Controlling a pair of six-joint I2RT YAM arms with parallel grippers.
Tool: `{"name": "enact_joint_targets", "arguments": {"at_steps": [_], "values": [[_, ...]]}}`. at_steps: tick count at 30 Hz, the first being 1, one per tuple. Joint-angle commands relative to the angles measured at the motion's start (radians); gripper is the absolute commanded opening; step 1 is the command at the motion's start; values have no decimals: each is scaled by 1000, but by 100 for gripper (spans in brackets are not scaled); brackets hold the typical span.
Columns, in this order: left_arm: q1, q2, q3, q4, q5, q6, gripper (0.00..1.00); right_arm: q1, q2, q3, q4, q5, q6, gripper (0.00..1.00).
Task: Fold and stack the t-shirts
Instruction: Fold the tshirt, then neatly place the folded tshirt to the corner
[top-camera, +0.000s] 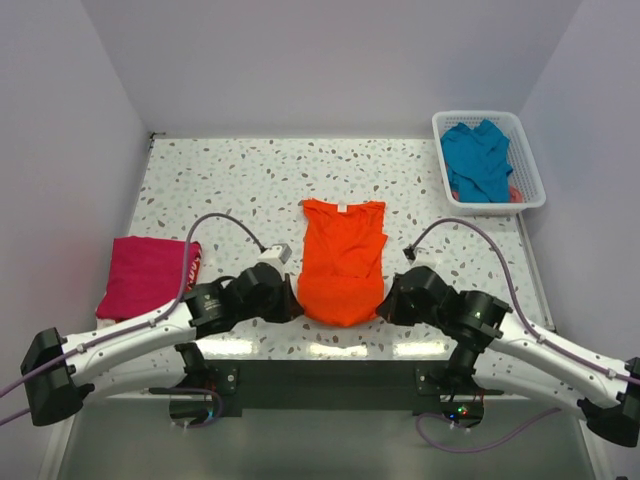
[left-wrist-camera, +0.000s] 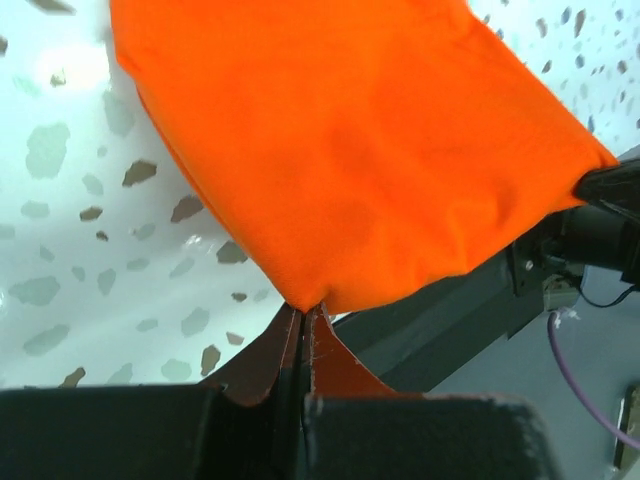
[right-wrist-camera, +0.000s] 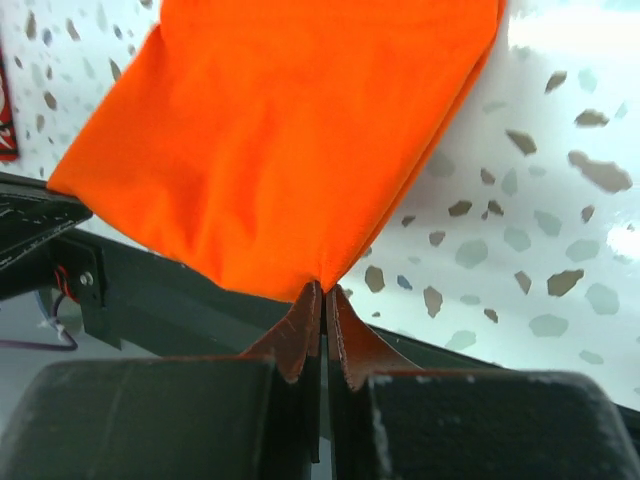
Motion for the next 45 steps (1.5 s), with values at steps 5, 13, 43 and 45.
{"name": "enact_joint_targets", "arguments": {"at_steps": [5, 13, 43, 45], "values": [[50, 115, 225, 13, -68, 110, 0, -19, 139, 225, -49, 169, -130, 0], [298, 313, 406, 162, 33, 233, 0, -385, 360, 437, 94, -18, -342, 0], [596, 918, 716, 277, 162, 334, 77, -662, 1023, 692, 316, -122, -536, 67], [584, 932, 721, 233, 167, 373, 82, -647, 1059, 690, 324, -127, -552, 67]]}}
